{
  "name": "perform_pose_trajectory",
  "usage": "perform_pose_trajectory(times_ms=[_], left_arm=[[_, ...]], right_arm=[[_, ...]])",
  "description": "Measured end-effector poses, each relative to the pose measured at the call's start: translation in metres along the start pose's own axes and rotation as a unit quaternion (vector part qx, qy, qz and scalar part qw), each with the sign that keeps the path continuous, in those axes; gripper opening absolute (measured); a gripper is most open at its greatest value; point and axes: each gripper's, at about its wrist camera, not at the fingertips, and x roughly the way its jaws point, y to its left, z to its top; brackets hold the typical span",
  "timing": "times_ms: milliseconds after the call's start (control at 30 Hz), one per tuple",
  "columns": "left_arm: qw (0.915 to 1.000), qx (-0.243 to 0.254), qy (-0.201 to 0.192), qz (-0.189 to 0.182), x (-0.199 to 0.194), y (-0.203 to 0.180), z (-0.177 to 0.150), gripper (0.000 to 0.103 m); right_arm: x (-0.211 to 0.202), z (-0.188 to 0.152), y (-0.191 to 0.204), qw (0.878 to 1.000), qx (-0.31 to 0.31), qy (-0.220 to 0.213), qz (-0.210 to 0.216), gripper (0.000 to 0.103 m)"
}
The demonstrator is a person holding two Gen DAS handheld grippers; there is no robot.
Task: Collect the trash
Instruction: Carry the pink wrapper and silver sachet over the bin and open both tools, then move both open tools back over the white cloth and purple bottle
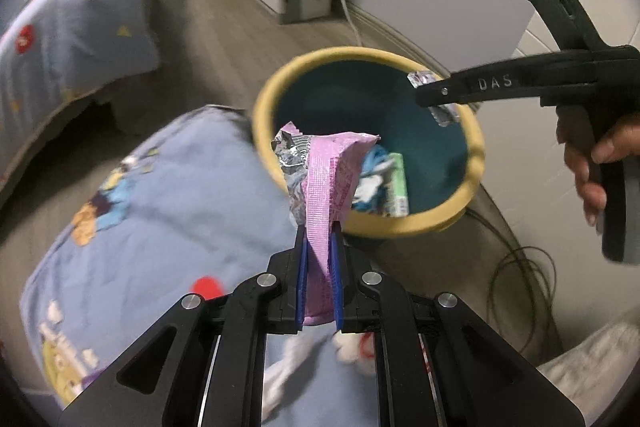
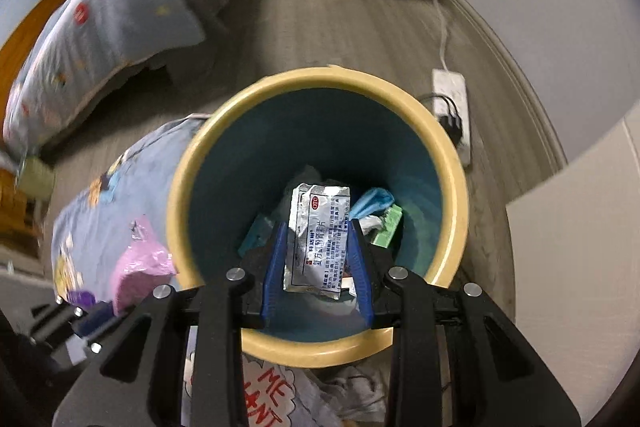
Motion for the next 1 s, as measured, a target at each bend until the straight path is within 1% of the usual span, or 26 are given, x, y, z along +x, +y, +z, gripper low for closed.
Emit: perform_pose_trajectory(times_ms=[100,167,300,433,533,600,667,700,733,767,800,833,867,900,967,1000], left_arm=[[0.9999,0.011,0.007,-0.005,0.018,-0.009,0.013,0.011],[0.9998,0.017,0.009,-0.005,0.027,-0.015,0.02,0.011],[0.9997,0.025,0.004,-0.004,0.043,-0.021,0.039,0.012],[0.9993,0.036,-0.006,0.008,0.049,-0.026,0.047,0.012],[0.9993,0.033,-0.016,0.004,0.049,-0.026,0.046,0.024],[0.9993,0.032,-0.021,0.007,0.049,-0.024,0.045,0.046],[0.9994,0.027,-0.023,0.007,0.049,-0.022,0.043,0.056],[0.9994,0.022,-0.026,0.01,0.048,-0.019,0.04,0.061],[0.9993,0.02,-0.029,0.013,0.046,-0.017,0.039,0.063],[0.9991,0.017,-0.033,0.017,0.044,-0.014,0.038,0.07],[0.9989,0.013,-0.038,0.023,0.04,-0.011,0.036,0.075],[0.9988,0.01,-0.042,0.025,0.036,-0.007,0.034,0.076],[0.9987,0.008,-0.045,0.025,0.033,-0.004,0.032,0.081],[0.9984,0.002,-0.05,0.028,0.027,0.0,0.029,0.086],[0.9979,-0.004,-0.057,0.031,0.018,0.005,0.026,0.093],[0.9974,-0.007,-0.061,0.037,0.011,0.01,0.021,0.094]], right_arm=[[0.008,-0.002,-0.013,0.999,0.033,0.004,0.004,0.031],[0.016,0.0,-0.011,0.998,0.054,0.006,0.013,0.031],[0.018,0.002,-0.02,0.996,0.088,0.001,0.02,0.031],[0.015,0.004,-0.026,0.993,0.112,-0.006,0.042,0.031],[0.019,0.005,-0.021,0.993,0.106,-0.005,0.048,0.032],[0.023,0.005,-0.014,0.995,0.092,-0.004,0.045,0.032],[0.024,0.007,-0.013,0.996,0.086,-0.007,0.034,0.033],[0.024,0.007,-0.012,0.996,0.085,-0.009,0.031,0.045],[0.024,0.008,-0.012,0.996,0.085,-0.01,0.031,0.052],[0.024,0.007,-0.012,0.996,0.085,-0.011,0.029,0.058],[0.02,0.006,-0.01,0.996,0.086,-0.013,0.028,0.06],[0.018,0.006,-0.009,0.996,0.086,-0.016,0.028,0.063],[0.018,0.006,-0.008,0.996,0.085,-0.016,0.03,0.073],[0.017,0.006,-0.006,0.996,0.084,-0.015,0.029,0.08],[0.014,0.003,-0.004,0.996,0.085,-0.02,0.027,0.084],[0.011,0.004,-0.002,0.996,0.083,-0.022,0.025,0.087]])
